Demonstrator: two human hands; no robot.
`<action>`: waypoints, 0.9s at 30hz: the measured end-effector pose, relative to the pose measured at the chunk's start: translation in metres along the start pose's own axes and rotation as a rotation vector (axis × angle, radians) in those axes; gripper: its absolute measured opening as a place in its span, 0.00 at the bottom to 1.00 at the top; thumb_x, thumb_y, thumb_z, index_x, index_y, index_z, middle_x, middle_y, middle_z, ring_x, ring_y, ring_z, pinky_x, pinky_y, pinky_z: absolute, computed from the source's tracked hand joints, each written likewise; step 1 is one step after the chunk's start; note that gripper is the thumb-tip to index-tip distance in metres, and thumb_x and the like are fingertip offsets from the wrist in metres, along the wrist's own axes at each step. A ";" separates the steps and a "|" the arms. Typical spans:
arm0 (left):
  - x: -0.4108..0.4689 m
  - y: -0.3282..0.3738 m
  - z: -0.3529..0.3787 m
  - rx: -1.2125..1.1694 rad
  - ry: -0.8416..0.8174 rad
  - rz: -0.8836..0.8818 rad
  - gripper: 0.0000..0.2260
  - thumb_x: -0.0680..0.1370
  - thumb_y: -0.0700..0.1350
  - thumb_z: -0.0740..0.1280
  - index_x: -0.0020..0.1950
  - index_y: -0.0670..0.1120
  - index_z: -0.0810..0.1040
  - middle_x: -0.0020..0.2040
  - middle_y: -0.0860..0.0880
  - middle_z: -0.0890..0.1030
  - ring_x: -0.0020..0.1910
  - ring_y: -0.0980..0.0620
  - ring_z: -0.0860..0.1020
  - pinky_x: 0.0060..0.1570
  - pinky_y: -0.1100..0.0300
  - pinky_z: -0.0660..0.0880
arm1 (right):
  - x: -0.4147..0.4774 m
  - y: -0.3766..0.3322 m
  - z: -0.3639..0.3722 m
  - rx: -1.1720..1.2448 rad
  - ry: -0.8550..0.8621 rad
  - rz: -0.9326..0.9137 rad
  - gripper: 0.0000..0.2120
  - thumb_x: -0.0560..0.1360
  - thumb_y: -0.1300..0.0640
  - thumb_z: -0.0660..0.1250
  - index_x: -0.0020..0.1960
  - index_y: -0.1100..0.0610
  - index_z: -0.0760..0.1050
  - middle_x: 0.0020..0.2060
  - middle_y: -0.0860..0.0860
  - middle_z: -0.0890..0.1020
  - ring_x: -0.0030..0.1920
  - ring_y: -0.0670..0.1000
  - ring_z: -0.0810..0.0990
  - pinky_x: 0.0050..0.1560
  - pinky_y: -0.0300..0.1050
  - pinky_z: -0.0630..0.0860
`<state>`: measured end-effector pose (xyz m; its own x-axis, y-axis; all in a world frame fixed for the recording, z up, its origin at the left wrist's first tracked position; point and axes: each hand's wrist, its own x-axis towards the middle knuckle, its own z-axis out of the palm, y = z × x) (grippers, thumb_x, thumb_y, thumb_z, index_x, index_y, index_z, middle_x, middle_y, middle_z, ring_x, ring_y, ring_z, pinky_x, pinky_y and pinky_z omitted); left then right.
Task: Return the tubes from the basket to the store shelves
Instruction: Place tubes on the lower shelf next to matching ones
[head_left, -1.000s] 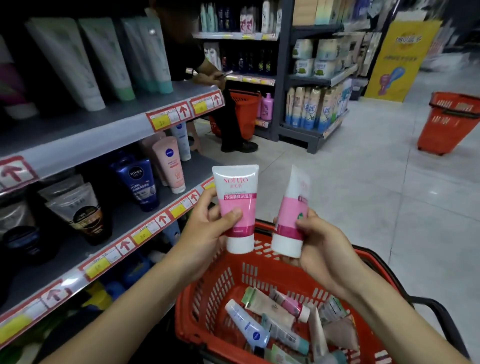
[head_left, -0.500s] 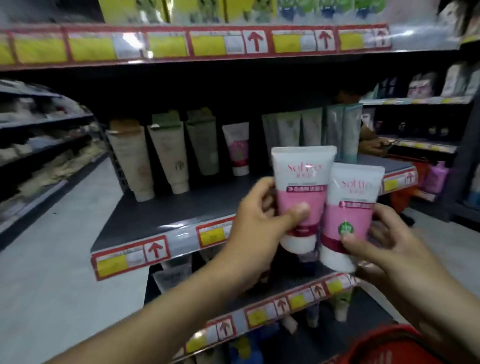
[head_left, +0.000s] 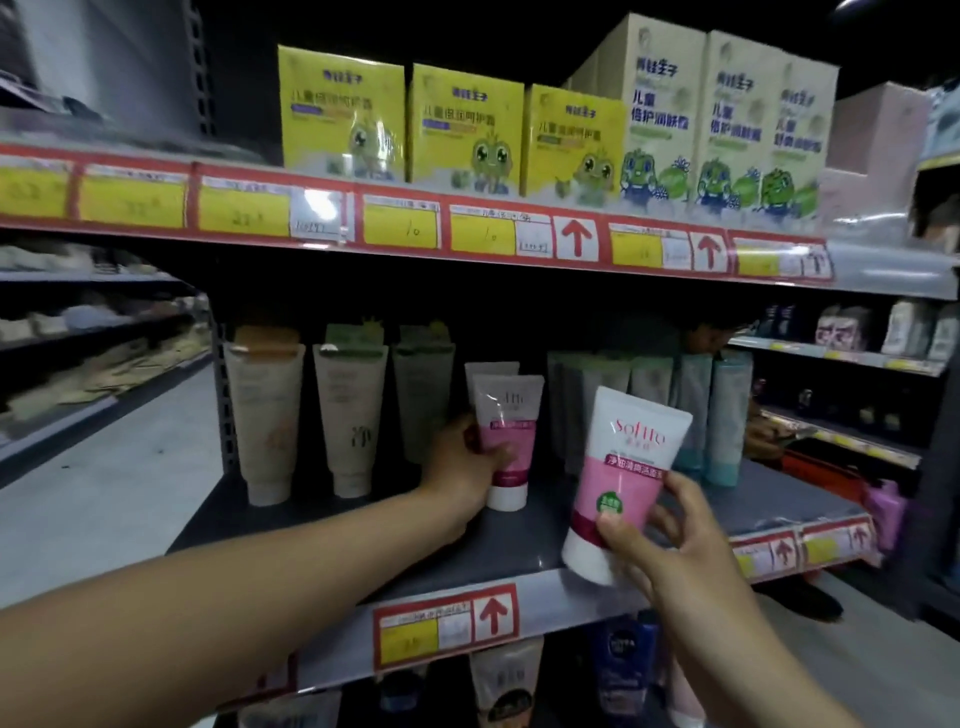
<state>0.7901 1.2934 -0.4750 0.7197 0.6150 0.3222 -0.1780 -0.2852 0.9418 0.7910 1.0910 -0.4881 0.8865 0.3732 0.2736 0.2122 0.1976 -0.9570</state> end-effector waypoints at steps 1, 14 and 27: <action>0.004 -0.004 0.002 0.015 0.013 0.008 0.15 0.76 0.33 0.70 0.62 0.40 0.77 0.58 0.42 0.82 0.56 0.46 0.80 0.55 0.57 0.74 | 0.002 0.000 0.000 -0.008 -0.003 -0.006 0.21 0.71 0.62 0.74 0.56 0.41 0.73 0.48 0.43 0.84 0.49 0.46 0.84 0.58 0.54 0.78; 0.030 -0.014 0.018 0.148 0.112 0.007 0.19 0.73 0.38 0.75 0.63 0.43 0.77 0.58 0.44 0.82 0.53 0.49 0.79 0.54 0.58 0.75 | 0.004 -0.002 0.004 -0.111 -0.024 -0.072 0.25 0.72 0.65 0.72 0.65 0.49 0.69 0.53 0.44 0.80 0.41 0.31 0.80 0.43 0.34 0.73; -0.054 0.029 -0.007 0.183 -0.085 0.094 0.11 0.81 0.41 0.62 0.60 0.50 0.77 0.51 0.51 0.83 0.52 0.52 0.81 0.58 0.53 0.78 | 0.045 0.004 0.055 -0.325 -0.002 -0.116 0.23 0.70 0.64 0.75 0.60 0.50 0.70 0.50 0.47 0.81 0.52 0.48 0.80 0.54 0.44 0.78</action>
<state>0.7412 1.2571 -0.4646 0.7610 0.5176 0.3911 -0.1276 -0.4716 0.8725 0.8095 1.1581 -0.4748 0.8482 0.3669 0.3820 0.4314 -0.0601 -0.9001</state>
